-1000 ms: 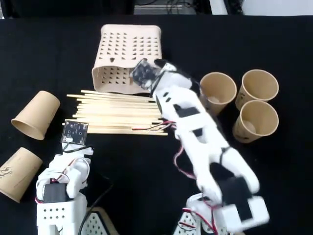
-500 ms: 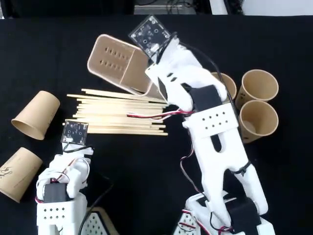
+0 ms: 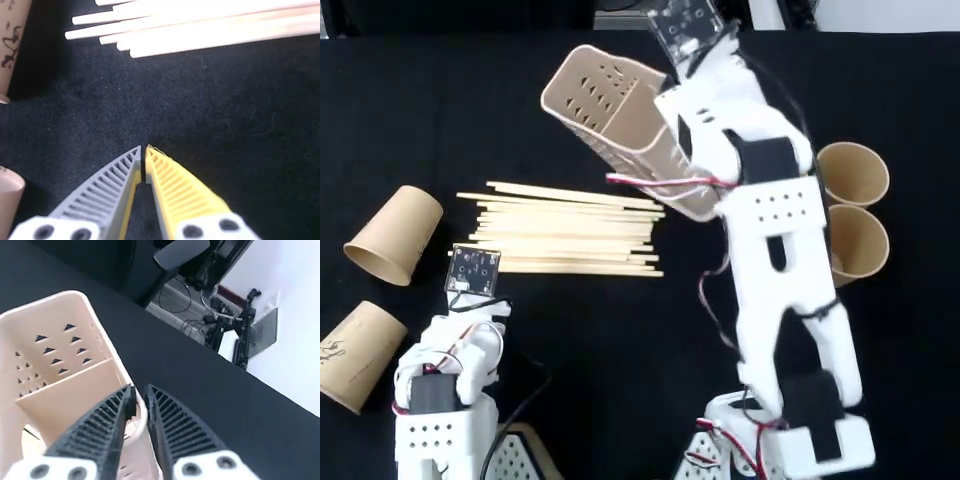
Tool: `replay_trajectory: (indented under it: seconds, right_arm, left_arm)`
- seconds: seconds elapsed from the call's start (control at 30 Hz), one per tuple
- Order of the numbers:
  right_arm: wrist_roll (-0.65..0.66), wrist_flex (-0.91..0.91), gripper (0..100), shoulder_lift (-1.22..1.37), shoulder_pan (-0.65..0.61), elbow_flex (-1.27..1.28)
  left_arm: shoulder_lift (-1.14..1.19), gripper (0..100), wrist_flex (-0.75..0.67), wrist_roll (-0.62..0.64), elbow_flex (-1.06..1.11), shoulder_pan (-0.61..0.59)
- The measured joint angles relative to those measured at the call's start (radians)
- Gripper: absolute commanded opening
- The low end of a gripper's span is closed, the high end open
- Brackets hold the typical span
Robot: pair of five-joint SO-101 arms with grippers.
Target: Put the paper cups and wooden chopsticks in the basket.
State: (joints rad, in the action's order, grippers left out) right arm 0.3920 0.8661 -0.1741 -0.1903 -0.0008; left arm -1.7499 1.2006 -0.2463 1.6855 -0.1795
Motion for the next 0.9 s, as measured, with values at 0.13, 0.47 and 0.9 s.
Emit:
replay_trajectory:
  seconds: [0.13, 0.47, 0.9]
  right_arm:
    - [-0.003, -0.003, 1.1, 0.060, 0.003, -0.054]
    - [-0.009, 0.075, 1.1, 0.110, 0.035, -0.097]
    - [-0.074, 0.163, 1.1, 0.112, 0.077, -0.034]
  left_arm:
    - [0.000, 3, 0.000, 0.000, 0.000, 0.000]
    - [0.000, 3, 0.000, 0.000, 0.000, 0.000]
    - [0.000, 3, 0.000, 0.000, 0.000, 0.000]
